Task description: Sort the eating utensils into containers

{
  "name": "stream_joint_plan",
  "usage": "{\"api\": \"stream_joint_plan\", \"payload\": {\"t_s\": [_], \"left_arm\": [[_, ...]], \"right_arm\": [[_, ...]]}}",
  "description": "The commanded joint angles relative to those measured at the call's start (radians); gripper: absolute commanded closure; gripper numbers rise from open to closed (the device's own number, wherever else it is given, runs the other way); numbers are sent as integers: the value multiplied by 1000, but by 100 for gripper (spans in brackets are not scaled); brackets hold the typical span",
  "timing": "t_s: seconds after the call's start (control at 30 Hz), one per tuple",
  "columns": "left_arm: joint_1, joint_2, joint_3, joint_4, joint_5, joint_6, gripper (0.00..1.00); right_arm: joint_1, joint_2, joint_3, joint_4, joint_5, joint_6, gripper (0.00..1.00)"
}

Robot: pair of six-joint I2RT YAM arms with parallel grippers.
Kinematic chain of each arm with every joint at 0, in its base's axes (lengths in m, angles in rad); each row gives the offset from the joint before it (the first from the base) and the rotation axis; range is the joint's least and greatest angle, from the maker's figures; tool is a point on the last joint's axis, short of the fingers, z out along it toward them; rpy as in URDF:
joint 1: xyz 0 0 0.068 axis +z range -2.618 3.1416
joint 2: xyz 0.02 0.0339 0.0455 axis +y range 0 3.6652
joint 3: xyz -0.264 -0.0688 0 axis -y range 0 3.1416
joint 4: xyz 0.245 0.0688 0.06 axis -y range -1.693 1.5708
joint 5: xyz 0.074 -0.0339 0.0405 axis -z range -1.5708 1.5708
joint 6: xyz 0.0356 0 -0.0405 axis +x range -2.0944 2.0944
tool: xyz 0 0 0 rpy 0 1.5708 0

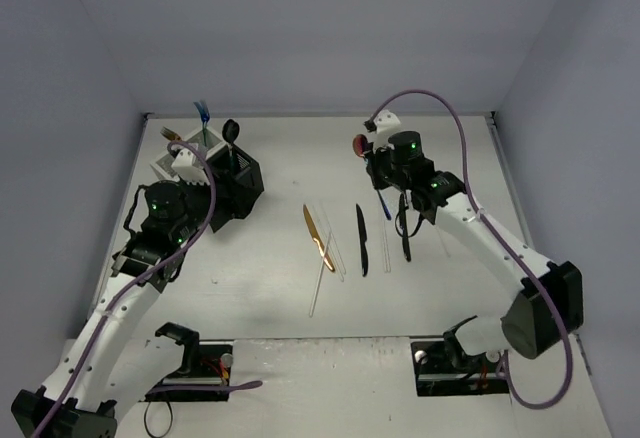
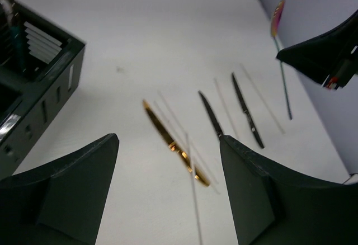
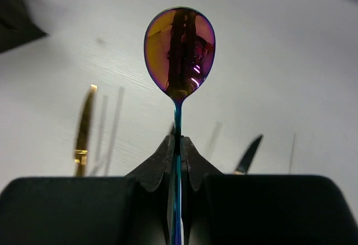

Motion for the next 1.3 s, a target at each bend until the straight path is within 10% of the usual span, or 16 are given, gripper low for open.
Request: {"api": "stream_joint_plan", "payload": {"t_s": [0.0,0.2,0.6,0.93,1.03,1.27], "left_arm": [[-117,18,68,278,-14,-116,30],[-335,103,168,292,-187,-11,30],[-424,198,238,228,-338,50,34],[-434,229,231,274,-369,63,98],[-435,228,228,277,-368,79,100],[-430,224,287,156,-524,195,100]], "right_arm": [[174,-112,58,38,-64,-32,100],[359,-161,83,79,-45,-10,100],[460,-139,111,110,-26,-2,100],[476,-122,100,131,-21,5,99],[477,-114,90,146,-18,11,91],[476,-133,61,151,76,71,32]]}}
